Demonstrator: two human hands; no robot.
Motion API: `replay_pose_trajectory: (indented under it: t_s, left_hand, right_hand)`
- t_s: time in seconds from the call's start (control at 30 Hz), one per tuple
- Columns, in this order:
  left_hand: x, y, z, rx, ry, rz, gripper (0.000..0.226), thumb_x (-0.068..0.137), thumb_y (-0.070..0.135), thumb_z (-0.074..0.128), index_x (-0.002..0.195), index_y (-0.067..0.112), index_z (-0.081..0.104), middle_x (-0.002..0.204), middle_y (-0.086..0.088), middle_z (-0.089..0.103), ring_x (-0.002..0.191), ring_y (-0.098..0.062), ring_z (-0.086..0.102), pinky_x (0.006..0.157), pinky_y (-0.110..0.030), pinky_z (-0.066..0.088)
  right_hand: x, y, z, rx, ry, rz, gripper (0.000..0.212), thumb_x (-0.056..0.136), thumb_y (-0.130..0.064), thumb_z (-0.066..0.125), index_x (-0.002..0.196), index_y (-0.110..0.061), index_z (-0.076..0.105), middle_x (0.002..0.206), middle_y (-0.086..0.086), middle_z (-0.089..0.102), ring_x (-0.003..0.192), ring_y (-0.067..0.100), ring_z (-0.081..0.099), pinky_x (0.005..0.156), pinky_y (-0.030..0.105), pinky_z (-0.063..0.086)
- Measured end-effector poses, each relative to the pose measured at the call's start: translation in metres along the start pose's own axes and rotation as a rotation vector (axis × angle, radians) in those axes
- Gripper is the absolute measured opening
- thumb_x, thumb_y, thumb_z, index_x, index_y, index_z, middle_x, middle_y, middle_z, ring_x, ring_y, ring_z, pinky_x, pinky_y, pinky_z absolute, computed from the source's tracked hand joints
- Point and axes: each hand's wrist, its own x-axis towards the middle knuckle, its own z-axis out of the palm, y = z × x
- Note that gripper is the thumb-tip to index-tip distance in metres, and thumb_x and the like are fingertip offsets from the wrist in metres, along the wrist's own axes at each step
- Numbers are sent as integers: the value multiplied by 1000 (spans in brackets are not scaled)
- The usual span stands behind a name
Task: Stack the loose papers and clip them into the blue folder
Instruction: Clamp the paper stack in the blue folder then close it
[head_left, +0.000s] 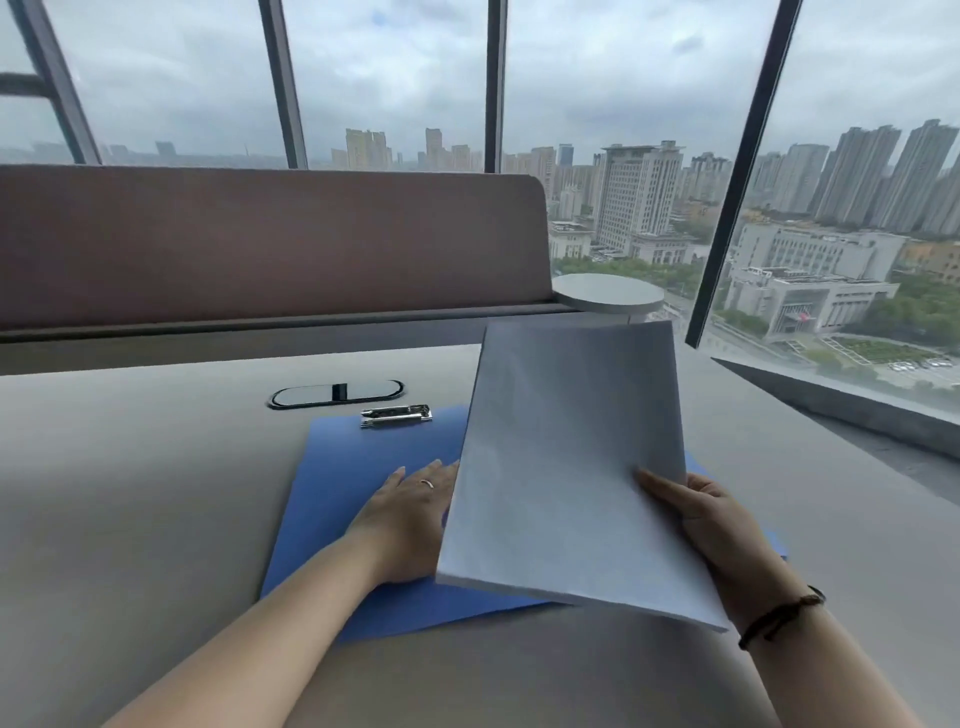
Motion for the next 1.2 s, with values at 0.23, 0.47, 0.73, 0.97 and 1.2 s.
replay_pose_trajectory:
  t_s: [0.23,0.47,0.73,0.97,1.2]
  left_hand:
    - [-124,-79,-18,-128,91,-182,80,76,88,24,146,51,36,163,27,18,151,4,8,124,-31,1]
    - [-207,-142,-31,-154,186,-345,46,84,75,50,124,52,54,148,35,37,144,4,28,112,-30,31]
    - [-219,-162,-20,-359,513,-434,29,101,44,44,105,33,71,104,19,70,108,-4,60,86,-22,46]
    - [-194,-112,-54,-1678,370,-478,45,101,51,44,119,20,71,102,-13,78,93,-31,71,82,-38,53]
    - [-182,-101,-47,-1512,578,-450,23,101,20,54,114,16,73,111,-5,77,100,-23,75,89,-40,57]
  right_hand:
    - [-30,27,88,-75,-112,92,18,93,-8,63,81,1,72,66,16,75,47,25,70,42,29,57]
    - [-34,36,163,-215,-170,95,15,90,-10,69,92,4,73,66,15,74,44,23,67,44,28,57]
    - [-44,57,207,-198,-293,148,18,92,-12,67,93,4,73,76,20,77,53,28,72,46,29,58]
    - [-49,62,197,-143,-342,110,21,89,-13,66,89,6,76,90,29,76,64,34,73,57,38,62]
    - [-47,67,199,-120,-379,116,24,92,-13,64,101,7,74,102,32,74,76,36,73,66,42,62]
